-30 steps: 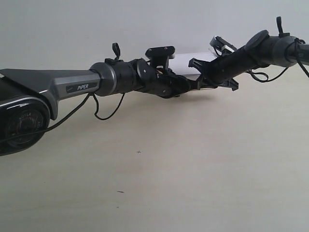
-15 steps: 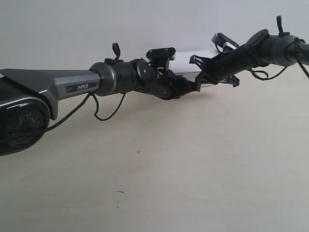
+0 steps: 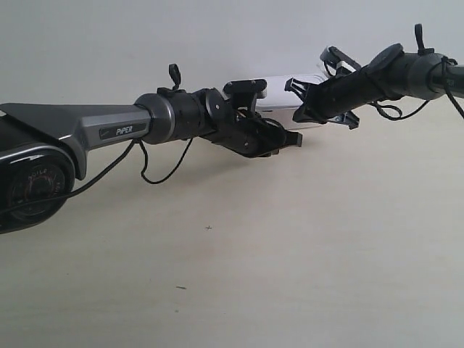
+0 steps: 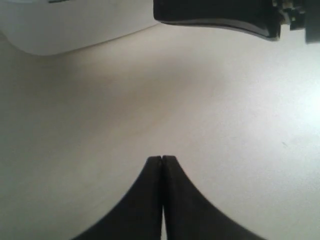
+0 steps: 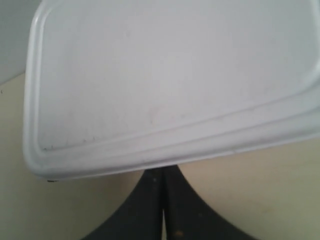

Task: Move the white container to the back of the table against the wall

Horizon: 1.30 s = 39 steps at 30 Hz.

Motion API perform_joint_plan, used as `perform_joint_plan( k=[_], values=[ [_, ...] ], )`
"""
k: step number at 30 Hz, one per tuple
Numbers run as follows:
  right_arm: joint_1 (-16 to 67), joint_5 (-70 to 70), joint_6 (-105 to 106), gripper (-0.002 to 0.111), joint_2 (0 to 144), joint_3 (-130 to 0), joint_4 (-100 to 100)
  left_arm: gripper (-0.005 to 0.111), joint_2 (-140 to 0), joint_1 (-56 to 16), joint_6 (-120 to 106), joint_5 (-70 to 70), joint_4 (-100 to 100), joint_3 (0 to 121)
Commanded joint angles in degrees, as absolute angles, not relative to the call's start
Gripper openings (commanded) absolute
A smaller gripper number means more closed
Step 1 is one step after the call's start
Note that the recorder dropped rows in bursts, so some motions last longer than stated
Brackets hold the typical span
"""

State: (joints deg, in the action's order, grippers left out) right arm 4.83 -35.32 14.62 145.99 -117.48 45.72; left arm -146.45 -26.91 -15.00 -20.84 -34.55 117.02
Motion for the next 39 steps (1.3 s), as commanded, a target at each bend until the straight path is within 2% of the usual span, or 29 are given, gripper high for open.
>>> perform_joint_plan(
  k=[1, 11, 24, 29, 34, 39],
  values=[
    [4.65, -36.65, 14.38, 0.0, 145.83, -118.15, 46.5, 0.0, -145.97, -26.65, -15.0, -22.49, -33.97, 117.4],
    [4.65, -48.83, 10.81, 0.0, 142.54, -118.15, 37.49, 0.0, -143.9, -26.48, -15.79, -30.32, -33.08, 117.4],
    [4.65, -68.07, 9.93, 0.0, 131.62, -117.22, 24.15, 0.0, -134.47, -26.48, -17.68, -44.02, -29.9, 114.72],
    [4.65, -66.54, 10.55, 0.0, 119.74, -108.06, 23.32, 0.0, -122.68, -26.31, -23.13, -36.28, -33.95, 103.51],
    [4.65, -59.76, 12.83, 0.0, 103.76, -90.69, 23.32, 0.0, -108.01, -25.77, -30.68, -30.38, -38.49, 87.52],
    [4.65, -54.99, 13.98, 0.0, 84.45, -71.07, 23.53, 0.0, -89.45, -25.24, -38.22, -18.52, -42.77, 69.96]
  ],
)
